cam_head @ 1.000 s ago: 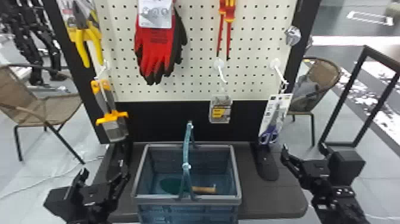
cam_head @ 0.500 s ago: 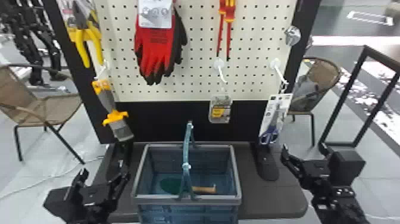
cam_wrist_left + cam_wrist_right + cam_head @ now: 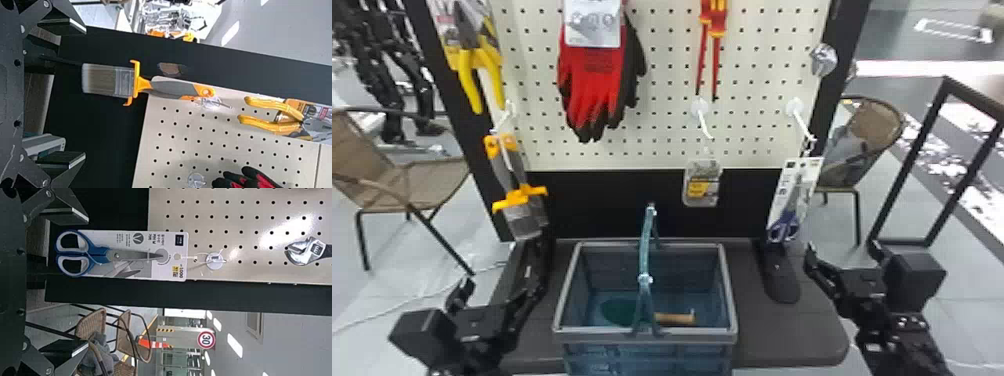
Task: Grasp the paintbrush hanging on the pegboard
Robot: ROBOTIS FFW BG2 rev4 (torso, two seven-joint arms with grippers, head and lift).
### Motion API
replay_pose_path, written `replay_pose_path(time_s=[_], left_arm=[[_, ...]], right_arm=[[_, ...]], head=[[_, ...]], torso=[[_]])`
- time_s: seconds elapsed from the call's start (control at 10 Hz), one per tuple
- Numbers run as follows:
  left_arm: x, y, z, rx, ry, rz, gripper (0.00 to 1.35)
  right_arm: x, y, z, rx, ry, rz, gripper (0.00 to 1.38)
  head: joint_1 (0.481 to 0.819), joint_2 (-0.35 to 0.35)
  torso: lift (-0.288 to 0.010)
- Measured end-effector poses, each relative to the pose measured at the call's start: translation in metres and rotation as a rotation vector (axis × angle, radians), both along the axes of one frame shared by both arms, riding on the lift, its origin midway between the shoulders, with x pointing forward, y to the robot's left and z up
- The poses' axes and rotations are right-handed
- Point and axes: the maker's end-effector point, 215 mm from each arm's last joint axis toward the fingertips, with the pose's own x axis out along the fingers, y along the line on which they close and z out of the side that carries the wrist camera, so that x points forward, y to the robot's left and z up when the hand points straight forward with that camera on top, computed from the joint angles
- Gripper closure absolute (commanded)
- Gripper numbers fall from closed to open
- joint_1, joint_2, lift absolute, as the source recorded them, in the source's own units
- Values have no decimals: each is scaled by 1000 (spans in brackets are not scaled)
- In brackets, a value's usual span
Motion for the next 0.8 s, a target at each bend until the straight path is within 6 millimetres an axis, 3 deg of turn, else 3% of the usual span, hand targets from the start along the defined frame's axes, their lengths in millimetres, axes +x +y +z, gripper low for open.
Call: replay_pose_path(time_s=[0.2,0.5,0.8], left_arm=[[14,18,12,7,-5,-76,179],[50,35,52,29,-53,-245,179],[79,47,80,54,-64,-358,179]], right_arm=[[0,0,0,1,0,0,182],[0,0,1,1,-2,0,182],[0,0,2,0,-3,0,182]], head=[[549,0],[549,0],[549,0]], torso=[[-100],[-100],[-100]])
